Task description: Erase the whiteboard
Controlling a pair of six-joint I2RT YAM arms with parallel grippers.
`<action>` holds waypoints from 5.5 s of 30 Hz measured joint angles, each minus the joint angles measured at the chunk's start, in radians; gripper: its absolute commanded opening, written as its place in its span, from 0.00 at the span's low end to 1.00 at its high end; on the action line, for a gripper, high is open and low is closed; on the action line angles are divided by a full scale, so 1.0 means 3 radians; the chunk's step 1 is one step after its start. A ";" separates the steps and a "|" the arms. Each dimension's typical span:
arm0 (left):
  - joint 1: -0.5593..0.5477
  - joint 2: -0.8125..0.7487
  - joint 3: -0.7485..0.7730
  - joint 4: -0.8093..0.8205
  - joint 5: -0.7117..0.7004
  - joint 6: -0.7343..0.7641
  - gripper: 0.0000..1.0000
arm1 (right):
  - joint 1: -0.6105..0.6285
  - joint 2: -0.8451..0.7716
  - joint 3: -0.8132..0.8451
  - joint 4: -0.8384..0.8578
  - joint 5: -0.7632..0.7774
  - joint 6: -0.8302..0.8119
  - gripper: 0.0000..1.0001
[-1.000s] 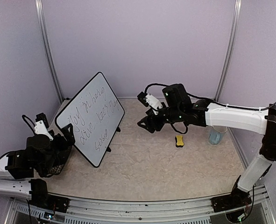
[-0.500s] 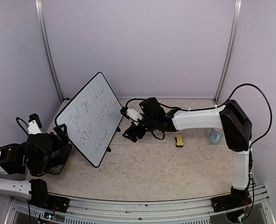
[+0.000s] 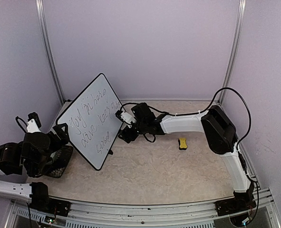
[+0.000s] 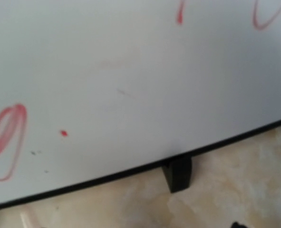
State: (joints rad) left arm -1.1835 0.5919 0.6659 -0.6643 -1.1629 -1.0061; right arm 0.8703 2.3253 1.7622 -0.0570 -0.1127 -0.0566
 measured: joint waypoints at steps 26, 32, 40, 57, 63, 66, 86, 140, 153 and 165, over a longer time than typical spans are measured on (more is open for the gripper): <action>-0.0757 0.0603 0.0504 -0.0285 -0.0416 -0.0264 0.99 | 0.0000 0.0671 0.0652 -0.0155 0.0167 0.0078 0.66; -0.0792 0.0598 0.0539 -0.0320 -0.0454 -0.0323 0.99 | -0.0006 0.0752 0.0763 -0.0141 0.0144 0.0084 0.59; -0.0795 0.0621 0.0539 -0.0404 -0.0496 -0.0394 0.99 | -0.0070 0.0884 0.0947 -0.0120 0.0031 0.0188 0.32; -0.0796 0.0557 0.0532 -0.0818 -0.0643 -0.0922 0.99 | -0.0074 0.0495 0.0090 0.0459 0.0238 0.0137 0.00; -0.0796 0.0841 0.0615 -0.1087 -0.0740 -0.1134 0.99 | -0.0034 0.0009 -0.0679 0.0562 0.0673 0.0370 0.00; -0.0797 0.1017 0.0725 -0.1213 -0.0778 -0.1218 0.99 | -0.0032 -0.0234 -0.1045 0.0559 0.0919 0.0631 0.00; -0.0993 0.0692 0.0479 -0.0301 -0.1213 -0.0417 0.99 | 0.0355 -0.0824 -0.1890 0.0192 0.2228 0.2796 0.15; 0.1615 0.2010 0.0340 0.2609 0.1939 0.2155 0.99 | -0.0942 -0.2322 -0.2946 -0.0601 0.0963 0.2014 0.75; 0.1628 0.1738 0.0112 0.2768 0.1974 0.2158 0.99 | -0.0942 -0.1816 -0.2655 -0.0516 0.0952 0.2131 0.47; 0.1628 0.1638 0.0031 0.2775 0.2043 0.2007 0.99 | -0.0919 -0.1855 -0.2701 -0.0467 0.1072 0.2140 0.13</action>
State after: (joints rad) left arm -0.6952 1.0832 0.6750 0.1680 -0.5499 -0.4042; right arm 0.5945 1.7687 0.9520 -0.1970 0.2089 0.5854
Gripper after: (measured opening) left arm 0.987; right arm 0.240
